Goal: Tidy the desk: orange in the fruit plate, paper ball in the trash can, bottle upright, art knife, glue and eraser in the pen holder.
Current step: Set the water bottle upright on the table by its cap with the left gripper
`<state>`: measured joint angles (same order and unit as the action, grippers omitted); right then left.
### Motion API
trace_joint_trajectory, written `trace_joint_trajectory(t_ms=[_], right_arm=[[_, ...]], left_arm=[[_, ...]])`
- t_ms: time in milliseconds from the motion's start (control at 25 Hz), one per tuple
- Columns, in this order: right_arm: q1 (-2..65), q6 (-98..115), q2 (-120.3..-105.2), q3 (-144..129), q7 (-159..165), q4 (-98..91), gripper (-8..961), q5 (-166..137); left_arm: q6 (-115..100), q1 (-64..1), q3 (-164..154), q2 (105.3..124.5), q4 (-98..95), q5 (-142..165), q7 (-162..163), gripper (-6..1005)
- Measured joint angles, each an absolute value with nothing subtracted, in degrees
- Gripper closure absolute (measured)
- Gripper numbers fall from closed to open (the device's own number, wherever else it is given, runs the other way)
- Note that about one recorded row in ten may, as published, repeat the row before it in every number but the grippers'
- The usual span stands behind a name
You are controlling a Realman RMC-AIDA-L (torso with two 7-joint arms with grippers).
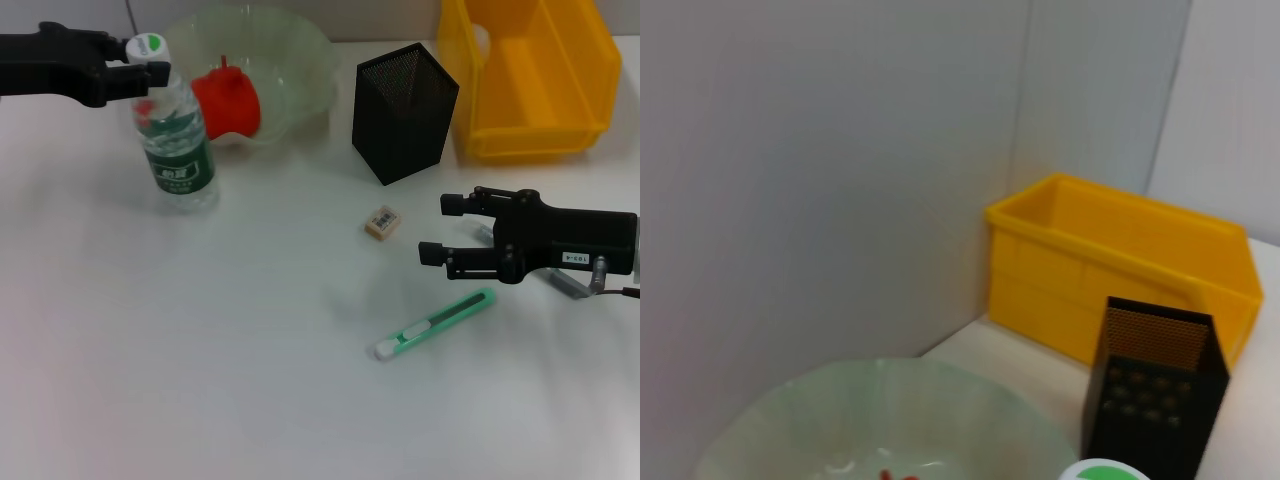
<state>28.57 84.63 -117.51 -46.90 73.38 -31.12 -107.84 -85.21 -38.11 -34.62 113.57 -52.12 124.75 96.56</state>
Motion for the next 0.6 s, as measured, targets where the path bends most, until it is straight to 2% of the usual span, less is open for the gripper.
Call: trace_joint_trajectory(t_ms=[600], right_arm=[[28.26, 84.64, -117.68, -46.93, 73.38, -31.11, 126, -107.84]], left_arm=[[-82.25, -36.19, -34.54, 112.71, -52.12, 124.68, 96.67, 466]])
